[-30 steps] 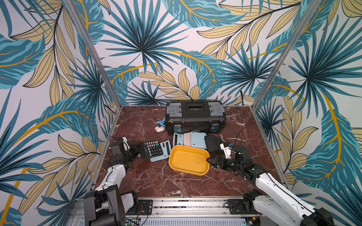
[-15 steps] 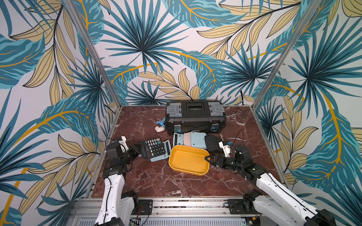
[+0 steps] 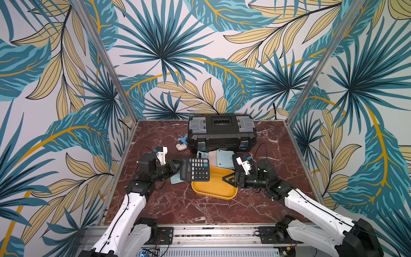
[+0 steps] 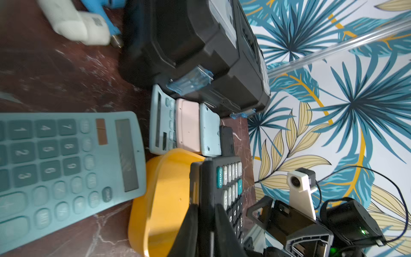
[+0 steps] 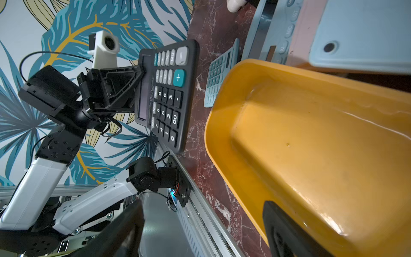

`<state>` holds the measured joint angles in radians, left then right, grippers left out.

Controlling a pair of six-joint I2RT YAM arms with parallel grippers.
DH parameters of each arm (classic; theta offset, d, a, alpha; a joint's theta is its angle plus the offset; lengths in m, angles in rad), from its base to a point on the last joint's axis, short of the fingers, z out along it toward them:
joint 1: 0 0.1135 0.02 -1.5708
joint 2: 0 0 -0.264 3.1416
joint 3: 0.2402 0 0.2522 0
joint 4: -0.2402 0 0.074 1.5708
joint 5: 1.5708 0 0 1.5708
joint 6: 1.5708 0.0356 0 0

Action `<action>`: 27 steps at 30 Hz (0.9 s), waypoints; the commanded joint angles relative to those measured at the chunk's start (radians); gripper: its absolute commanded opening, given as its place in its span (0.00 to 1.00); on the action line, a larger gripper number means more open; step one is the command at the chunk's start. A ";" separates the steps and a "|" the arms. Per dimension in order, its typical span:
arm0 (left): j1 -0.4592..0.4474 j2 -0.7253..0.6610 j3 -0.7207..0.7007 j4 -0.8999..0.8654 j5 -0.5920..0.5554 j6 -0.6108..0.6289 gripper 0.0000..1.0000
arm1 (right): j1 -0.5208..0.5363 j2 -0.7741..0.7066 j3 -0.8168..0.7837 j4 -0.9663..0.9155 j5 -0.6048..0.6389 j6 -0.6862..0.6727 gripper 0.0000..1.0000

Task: Put the calculator in the storage box
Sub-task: Place the calculator in the storage box.

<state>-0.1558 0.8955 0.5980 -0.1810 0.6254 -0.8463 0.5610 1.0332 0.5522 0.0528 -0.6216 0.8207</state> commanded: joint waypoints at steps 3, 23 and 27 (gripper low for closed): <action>-0.122 0.057 0.073 0.144 -0.022 -0.068 0.16 | 0.025 0.060 0.022 0.147 -0.016 0.057 0.85; -0.195 0.147 0.024 0.324 0.038 -0.142 0.16 | 0.028 0.077 -0.047 0.390 -0.053 0.198 0.49; -0.195 0.164 0.019 0.342 0.047 -0.145 0.16 | 0.028 0.073 -0.054 0.419 -0.052 0.220 0.39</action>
<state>-0.3466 1.0542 0.6292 0.0937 0.6449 -0.9806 0.5842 1.1164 0.5213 0.4110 -0.6624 1.0122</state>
